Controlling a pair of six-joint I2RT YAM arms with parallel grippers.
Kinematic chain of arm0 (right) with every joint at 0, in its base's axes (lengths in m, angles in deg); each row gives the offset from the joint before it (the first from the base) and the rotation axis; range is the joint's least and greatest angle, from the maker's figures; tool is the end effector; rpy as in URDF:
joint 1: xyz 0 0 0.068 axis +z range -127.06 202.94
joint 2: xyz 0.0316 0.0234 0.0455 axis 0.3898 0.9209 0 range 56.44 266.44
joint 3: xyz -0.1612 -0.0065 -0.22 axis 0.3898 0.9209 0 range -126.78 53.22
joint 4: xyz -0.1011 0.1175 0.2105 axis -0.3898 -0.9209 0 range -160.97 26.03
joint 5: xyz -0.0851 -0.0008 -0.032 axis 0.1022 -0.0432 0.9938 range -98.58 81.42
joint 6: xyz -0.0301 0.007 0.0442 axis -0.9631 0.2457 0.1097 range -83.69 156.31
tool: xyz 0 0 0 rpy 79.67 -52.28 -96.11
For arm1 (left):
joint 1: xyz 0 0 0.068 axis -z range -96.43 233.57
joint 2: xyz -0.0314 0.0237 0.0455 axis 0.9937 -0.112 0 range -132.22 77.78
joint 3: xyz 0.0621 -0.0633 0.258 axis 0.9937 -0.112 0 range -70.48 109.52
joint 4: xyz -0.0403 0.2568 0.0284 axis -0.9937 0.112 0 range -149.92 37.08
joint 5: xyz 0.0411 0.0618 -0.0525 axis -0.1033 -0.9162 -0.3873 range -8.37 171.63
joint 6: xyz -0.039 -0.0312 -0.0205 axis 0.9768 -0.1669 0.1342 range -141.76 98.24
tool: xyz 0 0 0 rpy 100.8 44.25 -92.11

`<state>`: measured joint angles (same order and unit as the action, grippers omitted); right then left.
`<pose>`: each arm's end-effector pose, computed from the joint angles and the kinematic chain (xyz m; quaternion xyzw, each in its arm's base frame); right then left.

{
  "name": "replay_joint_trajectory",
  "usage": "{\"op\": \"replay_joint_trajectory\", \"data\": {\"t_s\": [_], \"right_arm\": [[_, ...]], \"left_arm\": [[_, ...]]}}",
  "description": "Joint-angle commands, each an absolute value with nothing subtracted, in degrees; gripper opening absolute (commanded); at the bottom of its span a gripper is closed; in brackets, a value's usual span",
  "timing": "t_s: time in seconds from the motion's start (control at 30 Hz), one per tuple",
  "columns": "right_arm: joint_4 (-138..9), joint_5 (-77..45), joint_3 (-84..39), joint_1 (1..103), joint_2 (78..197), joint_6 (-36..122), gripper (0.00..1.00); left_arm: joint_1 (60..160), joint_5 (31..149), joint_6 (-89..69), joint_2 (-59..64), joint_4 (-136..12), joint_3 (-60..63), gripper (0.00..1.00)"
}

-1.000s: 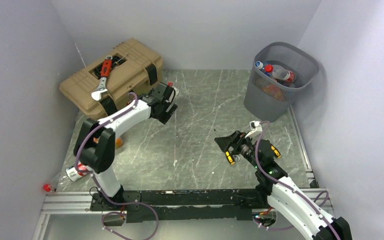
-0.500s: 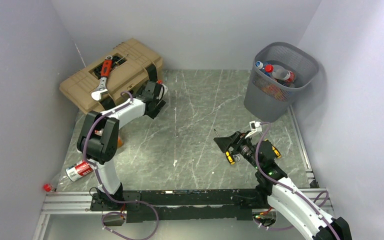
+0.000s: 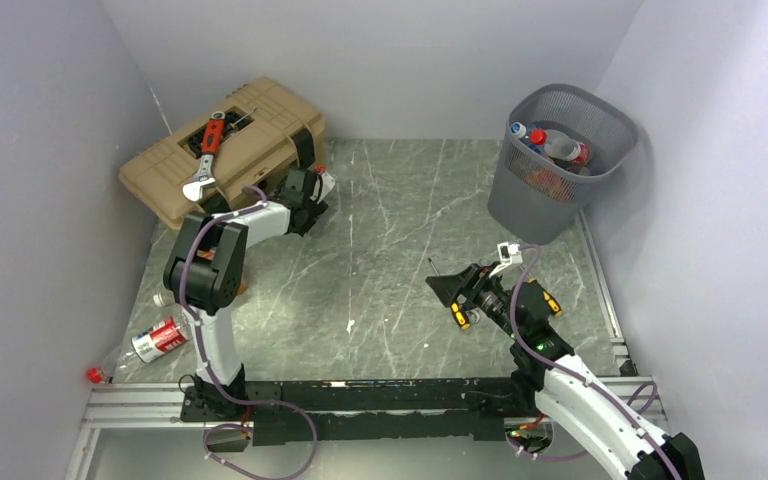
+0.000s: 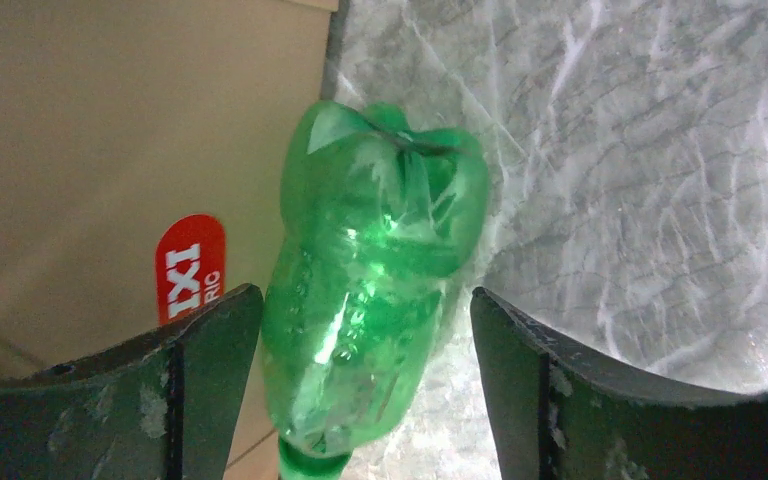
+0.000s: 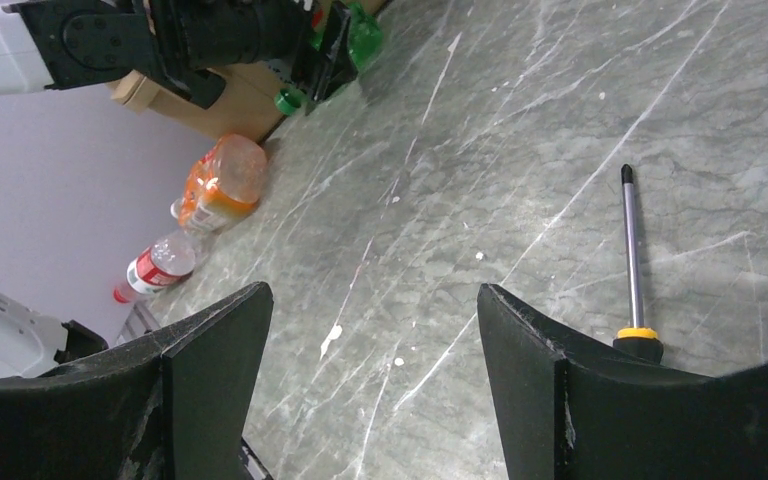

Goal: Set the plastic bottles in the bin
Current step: Pick up the plastic bottle at the center of the board.

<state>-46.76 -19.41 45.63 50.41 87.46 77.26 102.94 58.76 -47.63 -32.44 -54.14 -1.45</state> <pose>0.1306 0.0754 0.1953 0.0244 0.7434 0.4318 0.5102 0.3895 -0.1223 0.1670 0.2836 0.8696 0.2046 0.3485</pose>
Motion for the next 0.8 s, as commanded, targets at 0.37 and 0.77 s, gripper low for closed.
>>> {"op": "replay_joint_trajectory", "data": {"t_s": [0.37, 0.77], "right_arm": [[-47.7, -18.7, 43.4, 51.0, 84.6, 76.3, 0.79], [-50.8, -17.7, 37.7, 51.2, 86.0, 74.2, 0.79]], "left_arm": [[103.9, 60.2, -42.8, -34.7, -56.7, -3.3, 0.57], [113.8, 66.0, -26.3, -9.3, -48.4, -7.3, 0.44]]}}
